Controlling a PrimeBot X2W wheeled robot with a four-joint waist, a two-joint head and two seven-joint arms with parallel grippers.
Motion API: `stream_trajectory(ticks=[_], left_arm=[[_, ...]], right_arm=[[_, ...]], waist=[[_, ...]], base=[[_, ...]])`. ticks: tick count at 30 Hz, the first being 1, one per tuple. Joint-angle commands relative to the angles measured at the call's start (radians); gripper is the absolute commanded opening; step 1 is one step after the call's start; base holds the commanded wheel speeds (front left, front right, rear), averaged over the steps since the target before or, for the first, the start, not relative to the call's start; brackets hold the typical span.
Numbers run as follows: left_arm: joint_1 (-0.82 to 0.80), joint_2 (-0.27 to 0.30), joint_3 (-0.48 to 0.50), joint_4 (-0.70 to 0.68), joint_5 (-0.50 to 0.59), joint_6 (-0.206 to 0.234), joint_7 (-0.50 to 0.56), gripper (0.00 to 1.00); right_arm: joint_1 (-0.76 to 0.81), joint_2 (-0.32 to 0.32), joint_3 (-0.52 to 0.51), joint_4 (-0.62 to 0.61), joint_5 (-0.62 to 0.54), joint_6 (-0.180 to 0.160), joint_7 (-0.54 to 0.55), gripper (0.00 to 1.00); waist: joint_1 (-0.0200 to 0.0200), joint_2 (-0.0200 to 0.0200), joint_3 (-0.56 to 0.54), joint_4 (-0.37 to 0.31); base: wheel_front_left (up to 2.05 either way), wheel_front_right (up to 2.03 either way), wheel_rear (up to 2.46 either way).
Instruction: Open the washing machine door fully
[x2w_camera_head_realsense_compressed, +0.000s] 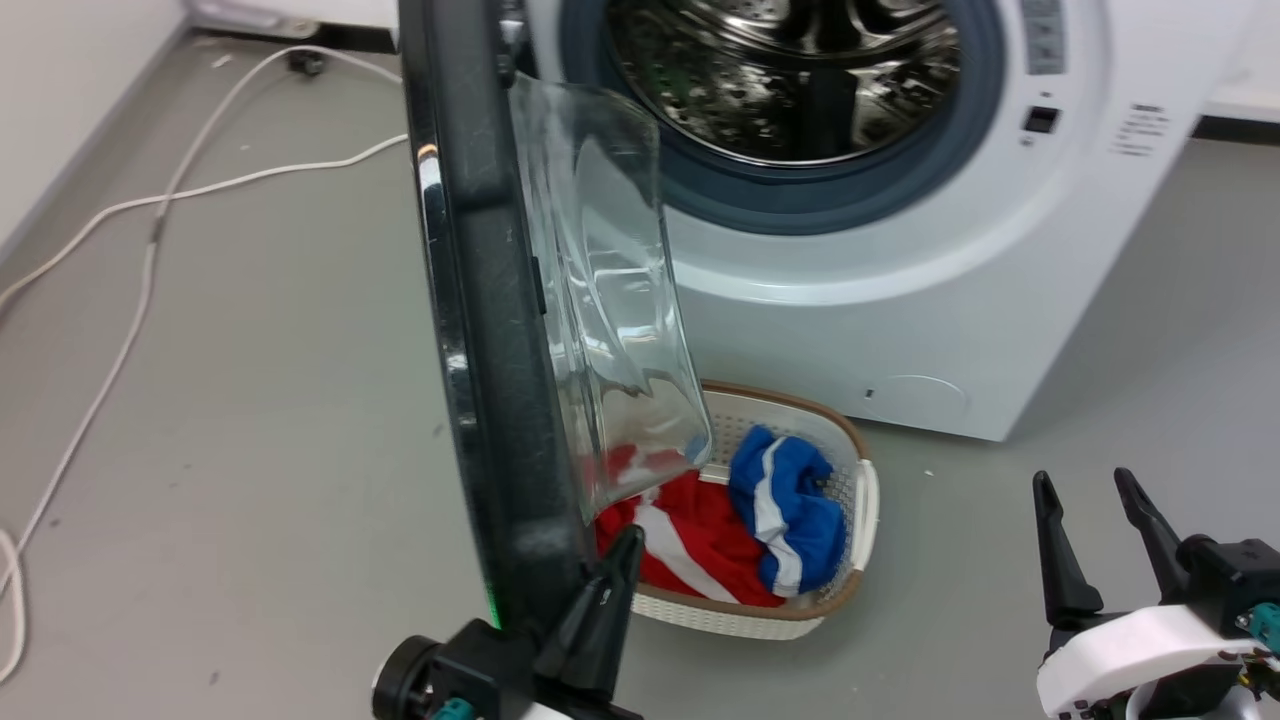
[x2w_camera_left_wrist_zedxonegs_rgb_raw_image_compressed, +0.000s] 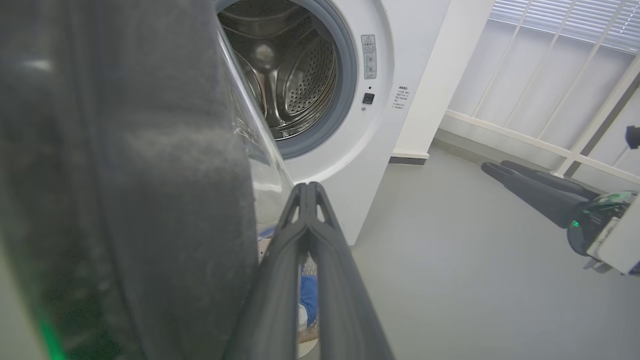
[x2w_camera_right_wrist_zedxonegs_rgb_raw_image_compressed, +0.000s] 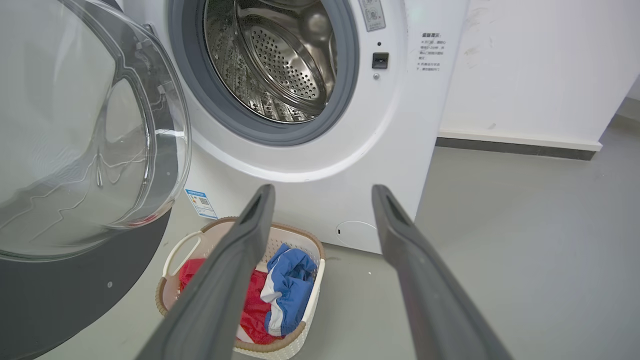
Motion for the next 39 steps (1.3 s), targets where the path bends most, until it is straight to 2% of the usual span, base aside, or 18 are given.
stream_trajectory(ticks=[1, 10, 19, 27, 35, 39], left_arm=[[0.002, 0.01, 0.028, -0.001, -0.01, 0.016, -0.009, 0.0], [0.01, 0.021, 0.144, 0.011, -0.08, 0.041, -0.065, 0.0], [-0.077, 0.068, 0.279, 0.095, -0.127, -0.001, -0.101, 0.0], [-0.177, 0.087, 0.418, 0.189, -0.174, -0.07, -0.11, 0.0], [-0.272, 0.132, 0.54, 0.344, -0.228, -0.172, -0.108, 0.0], [-0.306, 0.137, 0.588, 0.385, -0.236, -0.191, -0.109, 0.0]], right_arm=[[0.01, 0.002, 0.0, -0.006, -0.005, 0.0, 0.001, 1.0], [0.023, 0.002, -0.027, -0.056, -0.004, 0.0, 0.022, 1.0], [0.03, 0.001, -0.043, -0.117, -0.028, 0.0, 0.067, 1.0], [0.013, -0.004, -0.05, -0.166, -0.043, 0.0, 0.103, 1.0], [-0.012, -0.02, -0.052, -0.174, -0.036, 0.0, 0.115, 1.0], [-0.018, -0.023, -0.055, -0.168, -0.033, 0.0, 0.115, 1.0]], waist=[[0.0, 0.0, 0.0, 0.047], [0.0, 0.0, 0.02, 0.155], [0.0, 0.0, 0.077, 0.192], [0.0, 0.0, 0.14, 0.178], [0.0, 0.0, 0.178, 0.159], [0.0, 0.0, 0.184, 0.152]], base=[[0.0, 0.0, 0.0], [0.0, 0.0, 0.0], [0.0, 0.0, 0.0], [0.0, 0.0, 0.0], [0.0, 0.0, 0.0], [0.0, 0.0, 0.0]])
